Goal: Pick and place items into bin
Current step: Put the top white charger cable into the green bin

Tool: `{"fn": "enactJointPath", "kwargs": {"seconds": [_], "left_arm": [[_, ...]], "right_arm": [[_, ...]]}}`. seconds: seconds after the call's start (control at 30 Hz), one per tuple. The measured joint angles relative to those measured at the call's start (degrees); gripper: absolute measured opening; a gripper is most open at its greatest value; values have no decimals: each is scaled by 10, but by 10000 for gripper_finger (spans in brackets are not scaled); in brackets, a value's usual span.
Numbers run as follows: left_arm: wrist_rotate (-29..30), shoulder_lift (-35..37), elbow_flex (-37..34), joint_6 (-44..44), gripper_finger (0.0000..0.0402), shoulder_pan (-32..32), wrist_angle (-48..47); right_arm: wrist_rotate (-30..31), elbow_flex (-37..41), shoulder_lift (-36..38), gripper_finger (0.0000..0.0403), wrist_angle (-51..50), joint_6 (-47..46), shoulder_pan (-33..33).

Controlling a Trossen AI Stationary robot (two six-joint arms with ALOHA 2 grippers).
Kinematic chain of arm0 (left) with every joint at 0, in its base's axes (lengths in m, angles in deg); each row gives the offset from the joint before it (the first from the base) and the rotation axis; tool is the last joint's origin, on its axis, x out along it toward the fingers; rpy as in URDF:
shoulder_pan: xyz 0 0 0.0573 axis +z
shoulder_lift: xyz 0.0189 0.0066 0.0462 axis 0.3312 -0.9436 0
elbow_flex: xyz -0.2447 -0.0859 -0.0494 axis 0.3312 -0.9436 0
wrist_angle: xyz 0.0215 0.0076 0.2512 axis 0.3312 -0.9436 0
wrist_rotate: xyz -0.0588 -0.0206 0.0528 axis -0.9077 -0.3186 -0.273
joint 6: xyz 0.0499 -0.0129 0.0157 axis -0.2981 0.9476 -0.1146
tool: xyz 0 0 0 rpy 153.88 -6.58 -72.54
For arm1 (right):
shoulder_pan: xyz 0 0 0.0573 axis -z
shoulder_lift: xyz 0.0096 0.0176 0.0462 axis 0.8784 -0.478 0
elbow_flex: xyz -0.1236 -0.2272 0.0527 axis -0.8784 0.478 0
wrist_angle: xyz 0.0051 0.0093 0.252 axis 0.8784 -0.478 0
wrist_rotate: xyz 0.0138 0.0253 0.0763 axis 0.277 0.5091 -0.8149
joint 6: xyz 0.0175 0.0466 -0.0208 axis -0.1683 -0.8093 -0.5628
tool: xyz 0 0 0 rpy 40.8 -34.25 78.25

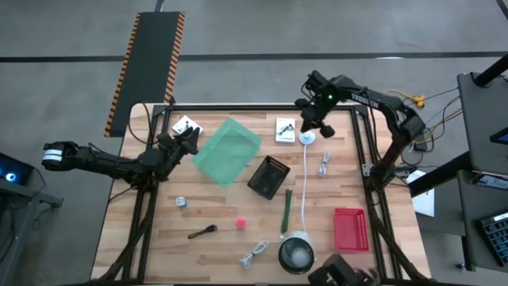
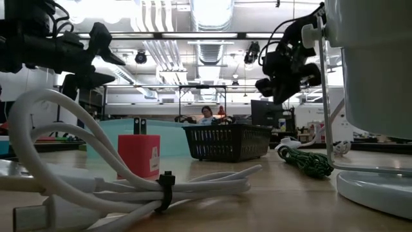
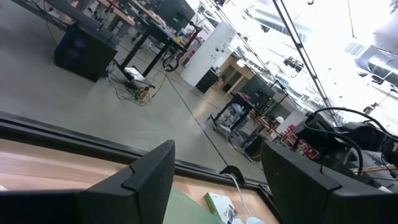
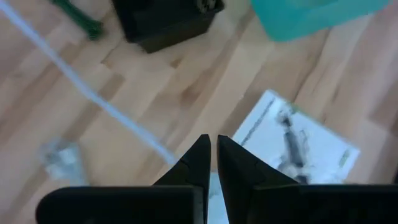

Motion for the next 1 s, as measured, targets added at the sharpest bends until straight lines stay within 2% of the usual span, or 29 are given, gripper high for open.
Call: {"fn": "enactJointPath", "kwargs": {"seconds": [0.13,0.3,0.4,0.53,0.73,0.9,1.0], "left_arm": [[0,0,0,0,222,0,0],[0,0,0,0,222,0,1],[0,0,0,0,222,0,1],[0,0,0,0,222,0,0],[0,-4,0,0,222,0,-2],[0,-9,0,0,222,0,-2],[0,-13,0,0,222,0,0]], "right_arm": [[24,21,3,39,48,-61,-21],[75,28,7,95,47,-144,-28],[78,27,21,134,13,-180,-25],[76,40,46,168,-60,-170,-32],[82,114,100,174,-88,-169,-39],[135,188,154,162,-86,-165,-47],[138,228,182,153,-64,-152,-51]]}}
